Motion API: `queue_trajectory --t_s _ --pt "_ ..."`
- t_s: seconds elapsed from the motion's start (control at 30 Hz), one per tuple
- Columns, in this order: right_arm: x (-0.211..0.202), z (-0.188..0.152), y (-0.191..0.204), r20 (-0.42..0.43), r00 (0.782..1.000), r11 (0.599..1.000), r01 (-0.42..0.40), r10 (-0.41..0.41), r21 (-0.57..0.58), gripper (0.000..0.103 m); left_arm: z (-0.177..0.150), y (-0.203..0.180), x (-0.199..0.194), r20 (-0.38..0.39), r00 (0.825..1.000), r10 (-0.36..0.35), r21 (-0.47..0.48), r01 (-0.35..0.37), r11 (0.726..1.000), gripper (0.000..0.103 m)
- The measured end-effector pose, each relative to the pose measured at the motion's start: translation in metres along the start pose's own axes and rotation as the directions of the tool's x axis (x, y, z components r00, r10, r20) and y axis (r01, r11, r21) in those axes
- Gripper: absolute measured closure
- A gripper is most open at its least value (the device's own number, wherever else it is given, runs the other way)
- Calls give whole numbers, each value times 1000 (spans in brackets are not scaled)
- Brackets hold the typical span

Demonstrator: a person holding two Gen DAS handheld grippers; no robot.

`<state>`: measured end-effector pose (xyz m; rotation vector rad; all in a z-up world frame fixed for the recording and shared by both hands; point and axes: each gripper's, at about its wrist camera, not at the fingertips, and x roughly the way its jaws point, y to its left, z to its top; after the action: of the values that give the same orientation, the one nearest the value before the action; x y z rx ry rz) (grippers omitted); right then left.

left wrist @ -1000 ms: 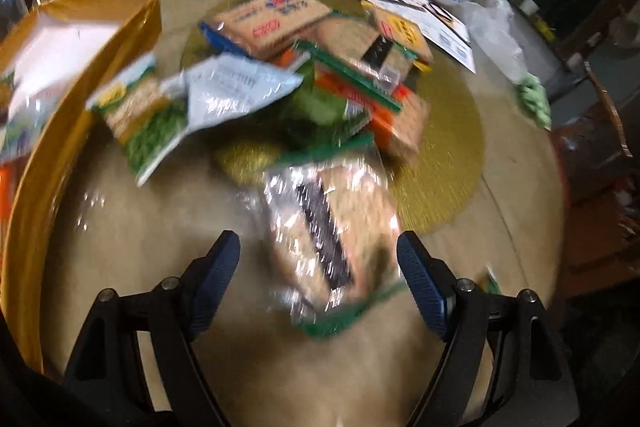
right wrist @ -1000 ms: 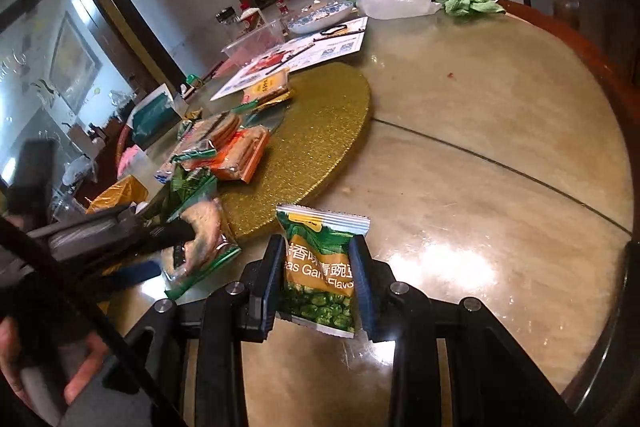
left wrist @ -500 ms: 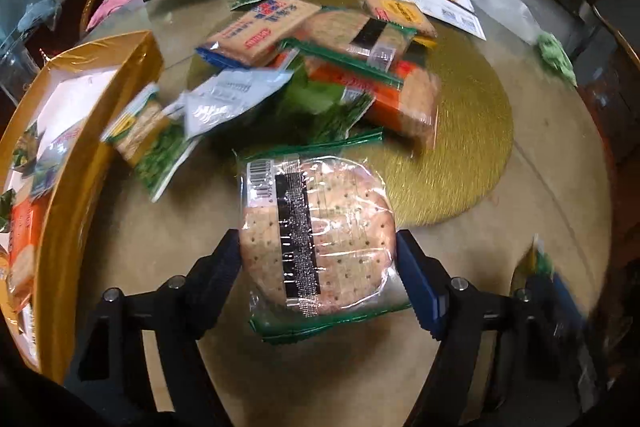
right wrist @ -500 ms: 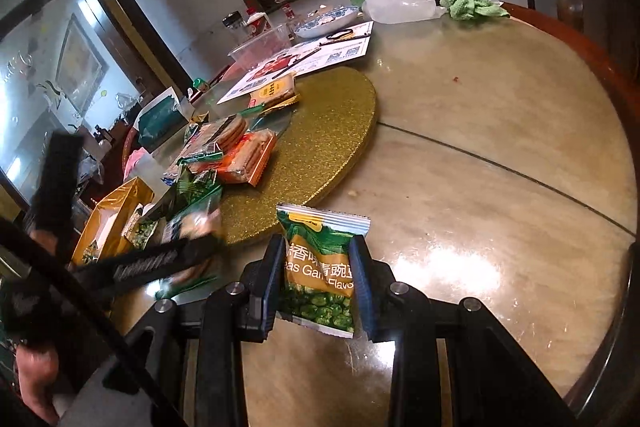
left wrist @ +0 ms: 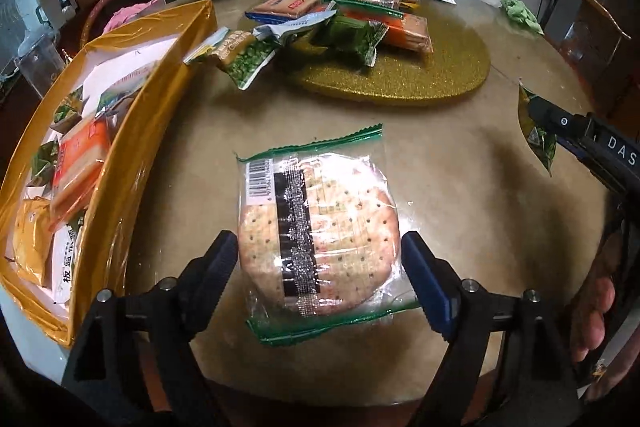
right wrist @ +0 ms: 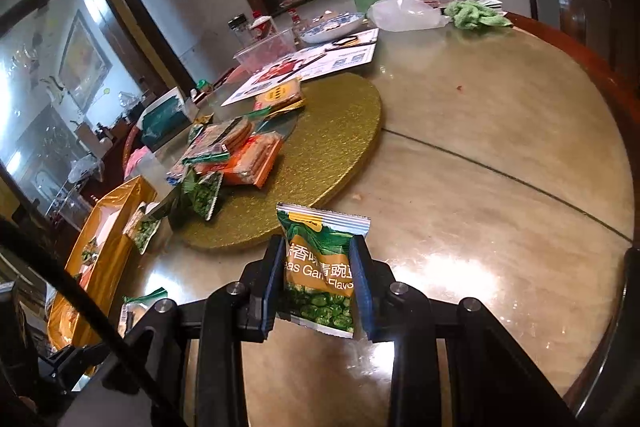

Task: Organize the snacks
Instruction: 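Grasp round cracker pack with left gripper while right gripper holds pea bag, then lower both held packets into the yellow tray and open both grippers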

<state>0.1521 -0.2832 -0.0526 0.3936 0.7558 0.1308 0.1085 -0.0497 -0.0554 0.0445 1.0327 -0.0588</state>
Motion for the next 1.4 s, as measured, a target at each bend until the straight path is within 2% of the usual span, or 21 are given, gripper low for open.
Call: queue_trajectory --t_s 0.1,0.23,0.33,0.4,0.47,0.57,0.67,0.73,0.8,0.9,0.93,1.07,1.2,1.3,1.4 --pt "0 0 -1 -19 1000 1000 0 0 13 71 -4 2 -4 18 1000 -7 4 7 1000 26" --pt "3 -4 3 -96 988 991 -119 124 62 71 -14 16 -17 41 997 -67 -30 68 997 27" --pt "1 -6 27 -118 973 980 -199 201 23 71 -20 30 -38 80 991 -103 -59 108 992 27" --pt "-3 -6 52 -134 962 969 -245 239 -32 71 -20 46 -58 105 981 -162 -99 173 980 27" --pt "-4 -6 81 -154 951 953 -286 269 -96 71 -16 62 -76 141 971 -192 -123 209 970 27" --pt "0 -1 126 -194 918 912 -377 345 -161 71 -6 93 -102 205 971 -126 -153 159 975 27" --pt "12 1 168 -244 893 876 -430 378 -219 71 6 133 -114 238 969 -70 -210 122 970 27" --pt "24 2 199 -287 878 852 -455 382 -259 71 17 160 -117 257 966 -39 -239 103 966 26" --pt "37 3 221 -310 876 838 -459 370 -295 71 32 186 -115 274 962 -17 -257 90 962 27" --pt "65 11 253 -364 862 824 -471 353 -316 72 62 223 -97 247 969 2 -283 70 956 27" --pt "75 13 263 -373 861 825 -469 346 -317 72 72 235 -90 240 971 -2 -295 74 953 27" --pt "115 21 297 -375 886 837 -412 274 -362 73 107 266 -53 181 982 -50 -293 103 951 27" --pt "149 30 315 -368 905 850 -359 215 -385 73 132 271 -14 108 992 -65 -267 92 959 26" --pt "166 32 316 -354 920 863 -312 170 -397 74 141 272 17 17 998 -60 -245 62 968 26" --pt "180 30 314 -367 918 872 -299 151 -388 75 141 271 37 -42 996 -74 -227 62 972 26"
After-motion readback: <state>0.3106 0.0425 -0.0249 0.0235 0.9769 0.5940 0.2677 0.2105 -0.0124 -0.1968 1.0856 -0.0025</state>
